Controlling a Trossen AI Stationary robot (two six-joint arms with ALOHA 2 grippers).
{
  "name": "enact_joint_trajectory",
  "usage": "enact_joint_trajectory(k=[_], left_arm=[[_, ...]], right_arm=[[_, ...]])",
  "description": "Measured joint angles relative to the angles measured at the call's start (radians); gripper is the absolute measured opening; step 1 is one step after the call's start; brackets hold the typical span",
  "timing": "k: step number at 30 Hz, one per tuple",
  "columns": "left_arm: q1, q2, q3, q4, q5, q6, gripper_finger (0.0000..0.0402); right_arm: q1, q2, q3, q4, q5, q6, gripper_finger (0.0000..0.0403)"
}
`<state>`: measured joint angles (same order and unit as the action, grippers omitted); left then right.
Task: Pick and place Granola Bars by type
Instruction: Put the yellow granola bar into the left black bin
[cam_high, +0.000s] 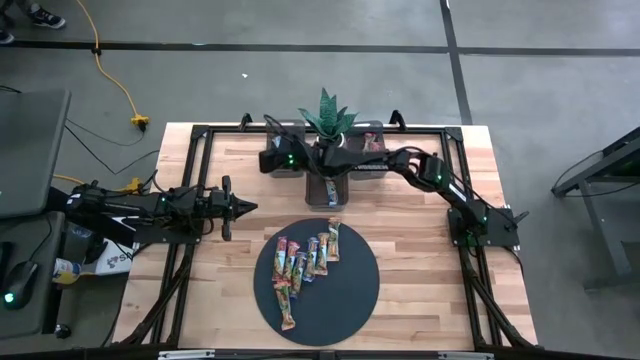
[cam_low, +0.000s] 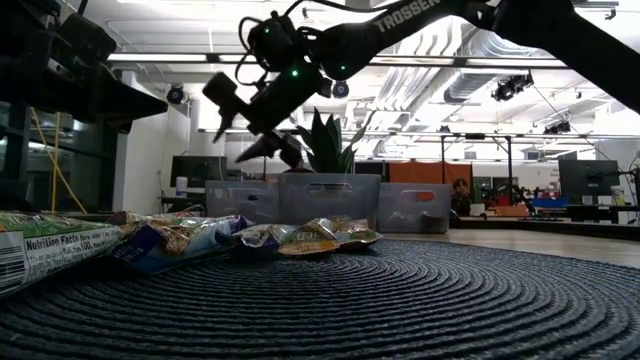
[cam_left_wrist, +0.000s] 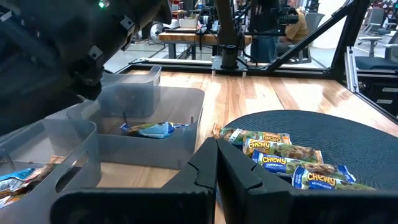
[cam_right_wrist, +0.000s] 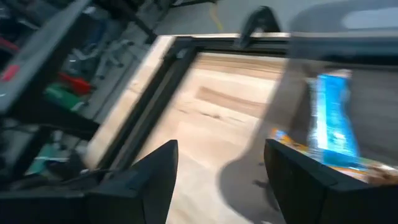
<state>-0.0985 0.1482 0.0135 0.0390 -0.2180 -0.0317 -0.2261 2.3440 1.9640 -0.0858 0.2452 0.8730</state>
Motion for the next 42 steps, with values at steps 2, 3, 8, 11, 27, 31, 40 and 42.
enact_joint_trajectory(k=[2,3,8,11,27,31,40,42], left_arm=[[0.0,0.0,0.0,0.0,0.0,0.0,0.0001],[0.0,0.0,0.0,0.0,0.0,0.0,0.0001],[0.0,0.0,0.0,0.0,0.0,0.0,0.0001],[0.0,0.0,0.0,0.0,0.0,0.0,0.0001],[0.0,0.0,0.0,0.001,0.0,0.0,0.0001],[0.0,0.0,0.0,0.001,0.0,0.0,0.0001],[0.0,0.0,0.0,0.0,0.0,0.0,0.0001],[0.0,0.0,0.0,0.0,0.0,0.0,0.0001]], right_arm=[[0.007,0.0,0.0,0.037,-0.02,-0.023,0.0223],[0.011,0.0,0.0,0.052,-0.025,-0.038,0.0223],[0.034,-0.009,0.0,0.097,-0.056,-0.126,0.0222],[0.048,-0.032,0.0,0.091,-0.054,-0.202,0.0222],[0.12,-0.282,0.0,-0.148,-0.077,-0.282,0.0222],[0.148,-0.356,0.0,-0.297,-0.164,-0.264,0.0222],[0.243,-0.454,0.0,-0.696,-0.316,-0.188,0.0222],[0.268,-0.455,0.0,-0.784,-0.324,-0.162,0.0222]])
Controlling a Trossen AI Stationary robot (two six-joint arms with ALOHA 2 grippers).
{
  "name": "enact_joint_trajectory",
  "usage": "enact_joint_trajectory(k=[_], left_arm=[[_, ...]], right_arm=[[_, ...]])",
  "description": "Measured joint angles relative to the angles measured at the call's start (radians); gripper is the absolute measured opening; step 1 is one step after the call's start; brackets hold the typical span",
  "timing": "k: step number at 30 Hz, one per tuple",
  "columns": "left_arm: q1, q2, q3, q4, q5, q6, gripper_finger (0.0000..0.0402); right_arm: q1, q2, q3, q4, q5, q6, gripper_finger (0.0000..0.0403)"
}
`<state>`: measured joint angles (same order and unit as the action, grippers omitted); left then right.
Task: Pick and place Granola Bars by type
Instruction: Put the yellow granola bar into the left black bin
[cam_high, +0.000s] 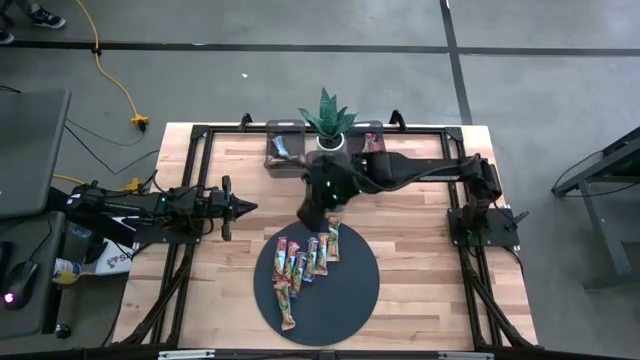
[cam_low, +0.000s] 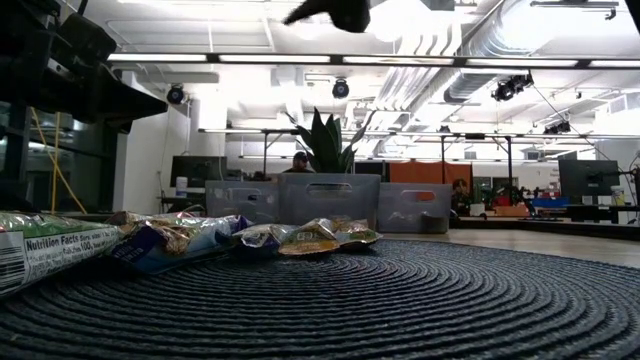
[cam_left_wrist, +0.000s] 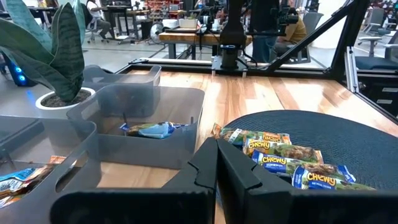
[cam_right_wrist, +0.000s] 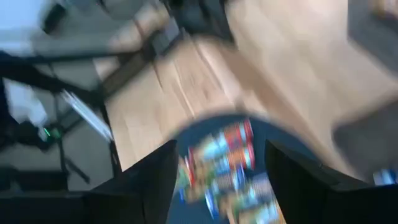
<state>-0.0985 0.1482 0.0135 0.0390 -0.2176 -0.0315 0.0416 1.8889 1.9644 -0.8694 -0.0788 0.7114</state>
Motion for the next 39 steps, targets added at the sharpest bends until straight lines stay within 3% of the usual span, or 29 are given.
enact_joint_trajectory(k=[6,12,25,30,39], left_arm=[[0.0,0.0,0.0,0.0,0.0,0.0,0.0001],[0.0,0.0,0.0,0.0,0.0,0.0,0.0001],[0.0,0.0,0.0,0.0,0.0,0.0,0.0001],[0.0,0.0,0.0,0.0,0.0,0.0,0.0001],[0.0,0.0,0.0,0.0,0.0,0.0,0.0001]], right_arm=[[0.069,0.01,0.0,-0.208,0.091,0.096,0.0222],[0.116,0.011,0.0,-0.265,0.219,0.228,0.0222],[0.233,0.021,-0.049,-0.35,0.28,0.583,0.0222],[0.289,0.021,-0.185,-0.258,0.291,0.735,0.0222],[0.297,0.021,-0.509,0.083,0.299,0.882,0.0222]])
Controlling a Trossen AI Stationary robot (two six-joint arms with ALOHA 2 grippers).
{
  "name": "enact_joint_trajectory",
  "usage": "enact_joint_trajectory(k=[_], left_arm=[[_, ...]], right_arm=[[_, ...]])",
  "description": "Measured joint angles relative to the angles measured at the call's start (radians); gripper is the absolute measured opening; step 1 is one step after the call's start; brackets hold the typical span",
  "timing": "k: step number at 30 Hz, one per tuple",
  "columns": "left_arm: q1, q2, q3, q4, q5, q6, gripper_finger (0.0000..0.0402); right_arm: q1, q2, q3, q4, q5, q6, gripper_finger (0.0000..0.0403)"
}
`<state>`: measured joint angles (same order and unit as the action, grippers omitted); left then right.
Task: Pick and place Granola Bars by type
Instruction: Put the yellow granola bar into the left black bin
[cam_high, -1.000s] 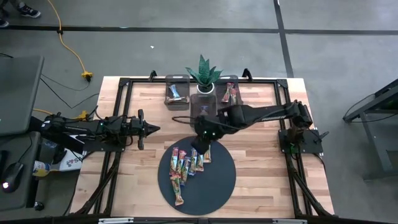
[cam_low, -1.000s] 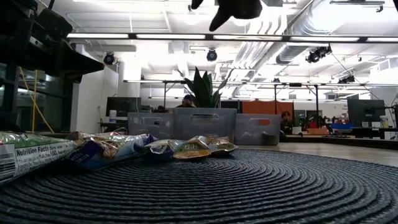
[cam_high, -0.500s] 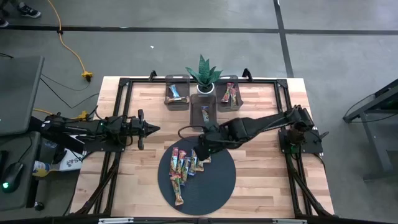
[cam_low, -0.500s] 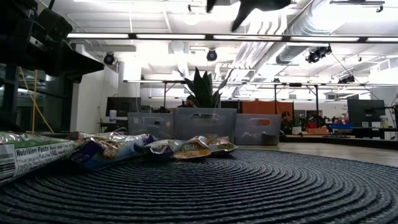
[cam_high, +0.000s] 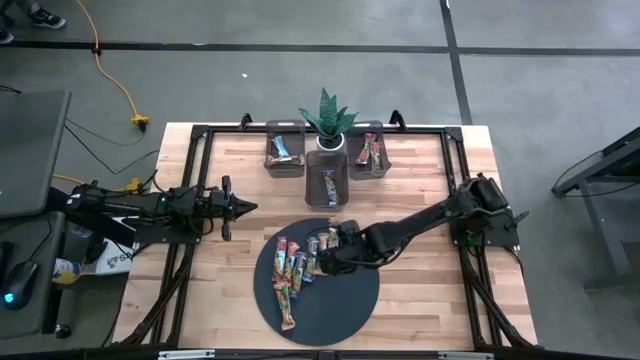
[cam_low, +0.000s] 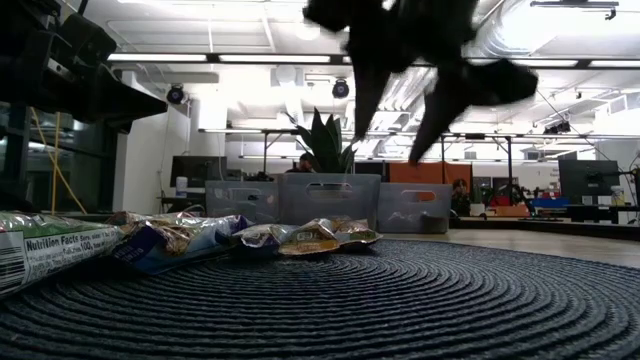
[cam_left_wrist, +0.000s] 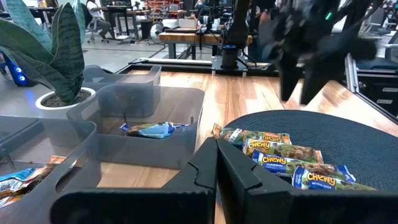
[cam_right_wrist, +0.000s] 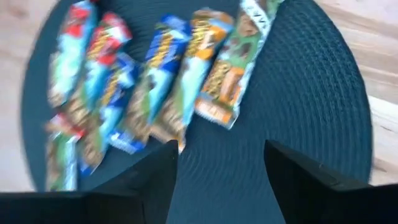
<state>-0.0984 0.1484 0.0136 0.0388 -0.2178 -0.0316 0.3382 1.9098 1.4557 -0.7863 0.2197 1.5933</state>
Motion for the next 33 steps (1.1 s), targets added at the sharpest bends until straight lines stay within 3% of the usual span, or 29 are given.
enact_joint_trajectory(k=[6,14,33], left_arm=[[0.0,0.0,0.0,0.0,0.0,0.0,0.0001],[0.0,0.0,0.0,0.0,0.0,0.0,0.0001],[0.0,0.0,0.0,0.0,0.0,0.0,0.0001]], right_arm=[[-0.044,0.0,-0.127,0.149,-0.01,0.003,0.0222],[-0.111,0.0,-0.194,0.268,-0.001,-0.065,0.0222],[-0.242,0.002,-0.204,0.292,0.034,-0.198,0.0222]])
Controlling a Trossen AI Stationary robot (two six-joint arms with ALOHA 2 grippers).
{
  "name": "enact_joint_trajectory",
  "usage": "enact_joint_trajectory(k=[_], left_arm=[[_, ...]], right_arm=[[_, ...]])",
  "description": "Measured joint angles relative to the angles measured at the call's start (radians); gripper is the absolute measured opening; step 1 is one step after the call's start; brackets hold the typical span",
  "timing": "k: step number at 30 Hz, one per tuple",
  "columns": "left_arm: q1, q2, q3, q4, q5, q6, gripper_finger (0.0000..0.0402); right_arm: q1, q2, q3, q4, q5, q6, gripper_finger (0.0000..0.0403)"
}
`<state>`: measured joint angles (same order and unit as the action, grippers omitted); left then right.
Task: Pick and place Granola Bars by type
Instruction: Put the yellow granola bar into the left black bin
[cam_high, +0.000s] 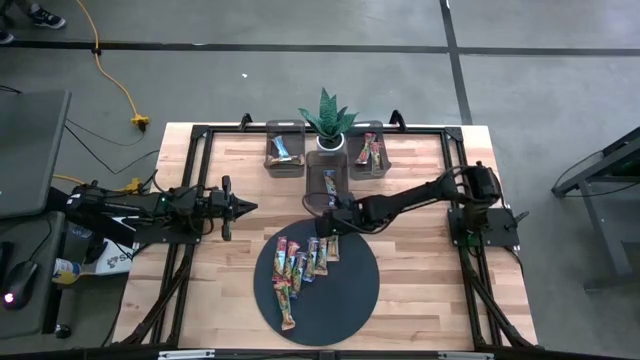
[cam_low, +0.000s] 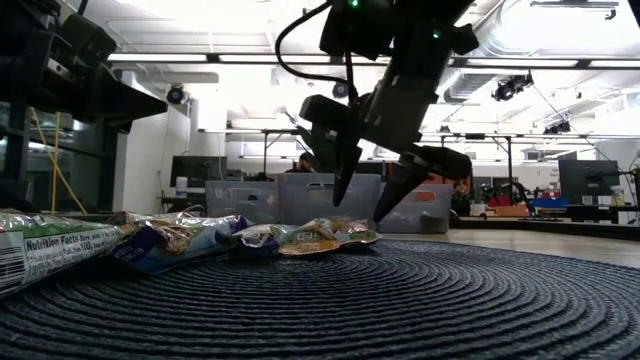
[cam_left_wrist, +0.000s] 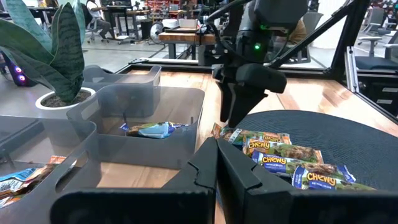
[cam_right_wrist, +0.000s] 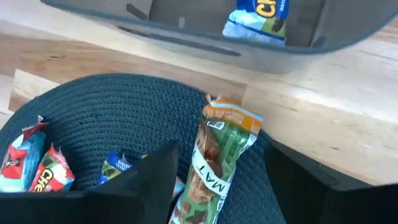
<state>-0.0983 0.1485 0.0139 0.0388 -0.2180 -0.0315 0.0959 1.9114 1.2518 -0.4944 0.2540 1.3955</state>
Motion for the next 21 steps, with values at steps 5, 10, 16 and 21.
enact_joint_trajectory(k=[5,10,16,21], left_arm=[[0.0,0.0,0.0,0.0,0.0,0.0,0.0001],[0.0,0.0,0.0,0.0,0.0,0.0,0.0001],[0.0,0.0,0.0,0.0,0.0,0.0,0.0001],[0.0,0.0,0.0,0.0,0.0,0.0,0.0001]], right_arm=[[-0.006,0.002,0.0,0.003,0.0,-0.008,0.0222],[-0.009,0.012,0.0,0.012,-0.019,-0.008,0.0222],[-0.015,0.025,0.001,0.032,-0.021,0.003,0.0222],[-0.018,0.035,0.001,0.049,-0.026,0.01,0.0222]])
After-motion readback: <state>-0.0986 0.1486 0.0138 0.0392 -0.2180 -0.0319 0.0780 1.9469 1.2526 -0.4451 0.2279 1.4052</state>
